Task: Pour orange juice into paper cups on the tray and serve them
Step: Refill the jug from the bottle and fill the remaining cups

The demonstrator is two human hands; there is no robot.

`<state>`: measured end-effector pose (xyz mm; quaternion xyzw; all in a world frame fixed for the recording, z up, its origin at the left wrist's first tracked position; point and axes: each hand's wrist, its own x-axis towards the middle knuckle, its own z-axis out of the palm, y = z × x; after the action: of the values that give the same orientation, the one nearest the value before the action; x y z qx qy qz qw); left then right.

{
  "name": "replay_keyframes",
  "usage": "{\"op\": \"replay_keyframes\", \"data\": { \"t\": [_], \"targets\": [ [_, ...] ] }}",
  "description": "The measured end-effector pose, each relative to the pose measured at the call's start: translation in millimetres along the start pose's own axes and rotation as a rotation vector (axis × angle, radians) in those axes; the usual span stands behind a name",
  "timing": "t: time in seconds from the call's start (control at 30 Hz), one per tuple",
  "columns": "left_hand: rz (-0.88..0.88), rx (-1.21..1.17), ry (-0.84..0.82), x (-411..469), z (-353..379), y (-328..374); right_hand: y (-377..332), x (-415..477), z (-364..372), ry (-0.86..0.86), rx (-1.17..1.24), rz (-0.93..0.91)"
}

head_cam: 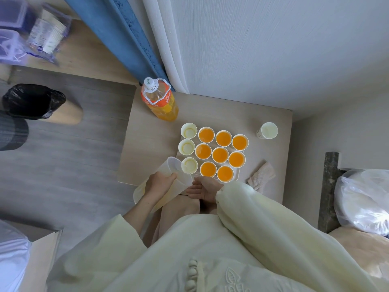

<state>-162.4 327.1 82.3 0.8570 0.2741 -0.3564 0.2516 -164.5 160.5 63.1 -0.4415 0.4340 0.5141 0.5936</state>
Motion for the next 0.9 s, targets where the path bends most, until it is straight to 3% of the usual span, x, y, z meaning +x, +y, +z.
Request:
{"op": "replay_keyframes", "data": {
  "t": [0.9],
  "targets": [
    [-0.018, 0.097, 0.042, 4, 7, 12, -2, 2, -2, -0.010, 0.082, 0.016]
  ]
}}
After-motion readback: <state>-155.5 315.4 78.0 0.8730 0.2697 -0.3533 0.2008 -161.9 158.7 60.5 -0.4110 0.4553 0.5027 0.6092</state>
